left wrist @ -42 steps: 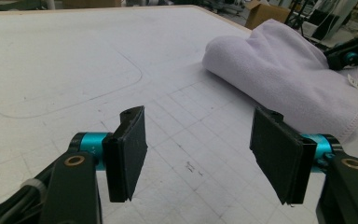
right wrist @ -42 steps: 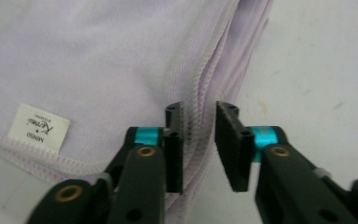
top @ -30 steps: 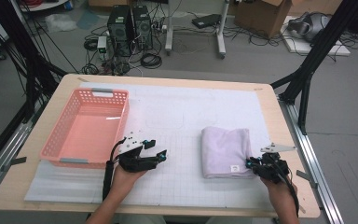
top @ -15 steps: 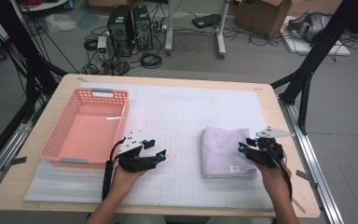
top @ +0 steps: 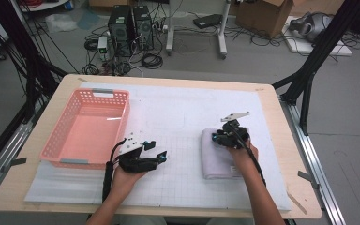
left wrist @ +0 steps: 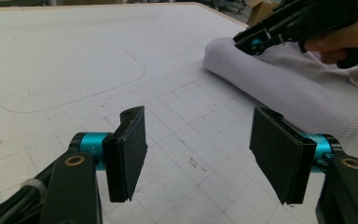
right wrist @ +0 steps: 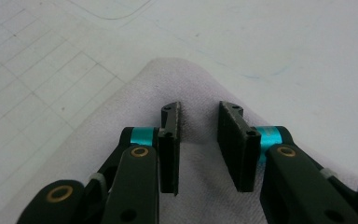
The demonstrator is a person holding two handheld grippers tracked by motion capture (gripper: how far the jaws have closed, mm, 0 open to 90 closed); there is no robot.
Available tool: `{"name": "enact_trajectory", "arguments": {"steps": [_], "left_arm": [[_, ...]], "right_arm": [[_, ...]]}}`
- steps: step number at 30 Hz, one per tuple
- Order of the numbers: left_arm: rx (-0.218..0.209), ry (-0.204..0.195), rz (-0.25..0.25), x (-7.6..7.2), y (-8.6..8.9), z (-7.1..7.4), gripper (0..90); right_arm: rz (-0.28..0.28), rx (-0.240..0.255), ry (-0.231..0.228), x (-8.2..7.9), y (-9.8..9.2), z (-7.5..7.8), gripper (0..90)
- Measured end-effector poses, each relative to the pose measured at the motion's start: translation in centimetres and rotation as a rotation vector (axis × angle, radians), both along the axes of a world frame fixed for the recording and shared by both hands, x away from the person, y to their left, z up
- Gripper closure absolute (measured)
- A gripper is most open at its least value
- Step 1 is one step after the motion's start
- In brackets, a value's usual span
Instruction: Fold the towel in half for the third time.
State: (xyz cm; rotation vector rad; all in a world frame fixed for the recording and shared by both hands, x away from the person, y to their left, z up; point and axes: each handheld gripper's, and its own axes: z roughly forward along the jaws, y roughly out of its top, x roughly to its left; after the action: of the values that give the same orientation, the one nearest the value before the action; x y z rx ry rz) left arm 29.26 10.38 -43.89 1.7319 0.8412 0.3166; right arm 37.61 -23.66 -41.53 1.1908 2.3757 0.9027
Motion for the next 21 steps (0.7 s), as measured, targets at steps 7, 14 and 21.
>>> {"name": "enact_trajectory", "arguments": {"steps": [7, 14, 21], "left_arm": [[-0.006, -0.005, 0.001, 0.1, 0.0, 0.0, 36.6], [-0.006, -0.005, 0.000, 0.0, 0.0, 0.0, 36.6], [-0.011, -0.005, 0.002, -0.1, 0.0, 0.1, 36.6]], "right_arm": [[0.088, 0.043, -0.015, 0.1, 1.7, -0.5, 61.9], [-0.039, 0.081, -0.115, -1.0, -2.7, 1.7, 74.1], [-0.174, -0.116, -0.081, -0.3, -5.6, -0.8, 81.4]]}}
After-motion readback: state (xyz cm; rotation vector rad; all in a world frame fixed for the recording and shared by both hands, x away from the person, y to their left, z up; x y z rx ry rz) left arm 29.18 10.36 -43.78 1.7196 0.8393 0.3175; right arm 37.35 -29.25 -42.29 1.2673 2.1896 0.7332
